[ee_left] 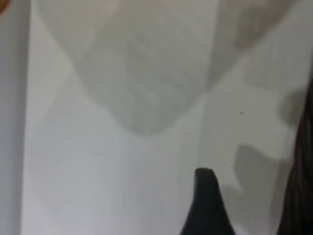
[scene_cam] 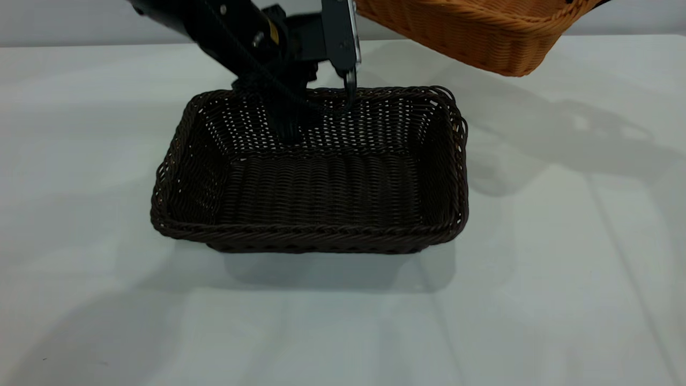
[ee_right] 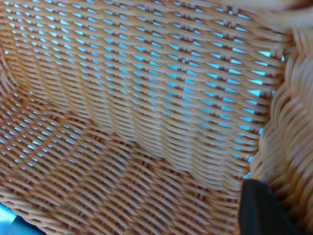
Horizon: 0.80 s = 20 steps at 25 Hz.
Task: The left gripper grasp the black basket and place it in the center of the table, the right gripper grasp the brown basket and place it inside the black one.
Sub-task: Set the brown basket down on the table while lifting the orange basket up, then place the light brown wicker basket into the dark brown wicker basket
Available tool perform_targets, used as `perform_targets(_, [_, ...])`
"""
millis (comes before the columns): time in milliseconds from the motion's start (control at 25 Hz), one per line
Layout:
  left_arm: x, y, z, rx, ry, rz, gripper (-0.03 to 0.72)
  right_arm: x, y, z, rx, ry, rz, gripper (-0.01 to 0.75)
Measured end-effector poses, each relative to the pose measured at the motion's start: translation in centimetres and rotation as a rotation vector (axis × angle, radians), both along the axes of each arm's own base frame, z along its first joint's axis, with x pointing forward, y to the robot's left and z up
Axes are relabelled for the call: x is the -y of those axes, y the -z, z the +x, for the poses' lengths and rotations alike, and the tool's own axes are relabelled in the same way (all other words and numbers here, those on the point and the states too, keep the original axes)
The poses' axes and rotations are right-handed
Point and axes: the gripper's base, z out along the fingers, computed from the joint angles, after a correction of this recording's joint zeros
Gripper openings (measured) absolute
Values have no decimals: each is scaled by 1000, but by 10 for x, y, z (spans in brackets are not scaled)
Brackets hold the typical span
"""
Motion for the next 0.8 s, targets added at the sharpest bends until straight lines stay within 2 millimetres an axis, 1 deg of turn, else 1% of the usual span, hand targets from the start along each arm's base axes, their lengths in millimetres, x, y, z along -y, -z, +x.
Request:
perform_targets(80, [-1, -17, -2, 2, -5, 4, 486, 1, 0, 2, 15, 13, -8, 69])
perform_targets(160, [-4, -41, -5, 5, -11, 6, 486, 2, 0, 3, 29, 25, -19, 69])
perform_targets(280, [-10, -90, -13, 41, -20, -6, 487, 4, 0, 5, 49, 38, -33, 69])
perform_targets(400, [-18, -148, -25, 104, -30, -35, 487, 4, 0, 5, 55, 29, -37, 70])
perform_targets(480, [-23, -185, -34, 169, -33, -71, 487, 1, 0, 3, 45, -12, -30, 71])
perform_targets(520, [-26, -205, -39, 207, -34, -93, 487, -3, 0, 1, 34, -48, -24, 71])
perform_targets(640, [-36, -256, -58, 316, -35, -156, 487, -20, -1, -7, 5, -168, 8, 73])
perform_targets(800, [-52, -311, -86, 439, -38, -229, 487, -45, -3, -14, -23, -269, 67, 75])
